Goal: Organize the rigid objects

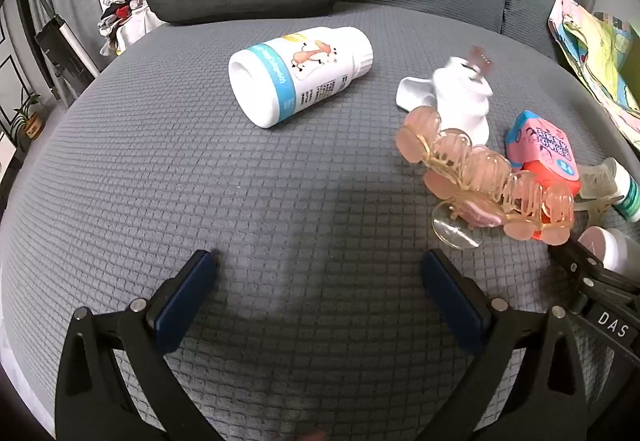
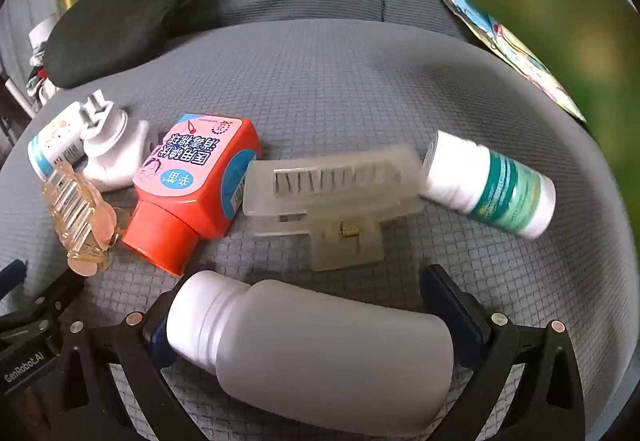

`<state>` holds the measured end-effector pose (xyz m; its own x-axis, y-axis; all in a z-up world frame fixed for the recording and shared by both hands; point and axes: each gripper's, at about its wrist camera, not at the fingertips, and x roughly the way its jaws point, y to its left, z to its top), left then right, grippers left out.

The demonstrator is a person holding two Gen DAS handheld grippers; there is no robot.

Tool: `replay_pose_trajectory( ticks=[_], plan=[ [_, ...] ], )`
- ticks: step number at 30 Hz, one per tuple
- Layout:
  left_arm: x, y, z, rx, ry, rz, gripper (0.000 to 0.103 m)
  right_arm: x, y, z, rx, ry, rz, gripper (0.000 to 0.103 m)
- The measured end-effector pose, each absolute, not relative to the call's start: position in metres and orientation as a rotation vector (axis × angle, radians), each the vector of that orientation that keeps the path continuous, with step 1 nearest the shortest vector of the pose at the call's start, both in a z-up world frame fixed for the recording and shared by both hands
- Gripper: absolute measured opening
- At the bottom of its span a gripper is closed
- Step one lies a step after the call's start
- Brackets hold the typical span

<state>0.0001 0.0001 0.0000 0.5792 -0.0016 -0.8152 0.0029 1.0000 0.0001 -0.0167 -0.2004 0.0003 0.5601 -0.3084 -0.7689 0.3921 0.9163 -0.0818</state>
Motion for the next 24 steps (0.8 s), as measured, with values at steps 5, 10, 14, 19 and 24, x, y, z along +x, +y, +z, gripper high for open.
replay_pose_trajectory(
  ticks=[5, 10, 14, 19, 24],
  plan=[
    [-0.0001, 0.0007, -0.0002, -0.003, 0.950, -0.005, 0.102, -0.0164, -0.2007, 0.0001, 0.103, 0.885, -0.413, 0.103],
    [-0.0009, 0.0000, 0.0014, -0.002, 0.948, -0.004, 0.102, -0.0210, -0.2034, -0.0054, 0.111, 0.871, -0.406, 0.103],
    [-0.0024, 0.0007, 0.0018, -0.009, 0.948, -0.009, 0.102, -0.0160, -0.2008, -0.0027, 0.104, 0.883, -0.412, 0.103],
    [-0.0060, 0.0004, 0.0019, 0.003, 0.950, -0.009, 0.102, -0.0177, -0.2000, -0.0008, 0.106, 0.879, -0.412, 0.103],
    [-0.0063, -0.0044, 0.0017, 0.000, 0.954, -0.017, 0.102, -0.0183, -0.2001, 0.0005, 0.106, 0.883, -0.412, 0.103]
  ],
)
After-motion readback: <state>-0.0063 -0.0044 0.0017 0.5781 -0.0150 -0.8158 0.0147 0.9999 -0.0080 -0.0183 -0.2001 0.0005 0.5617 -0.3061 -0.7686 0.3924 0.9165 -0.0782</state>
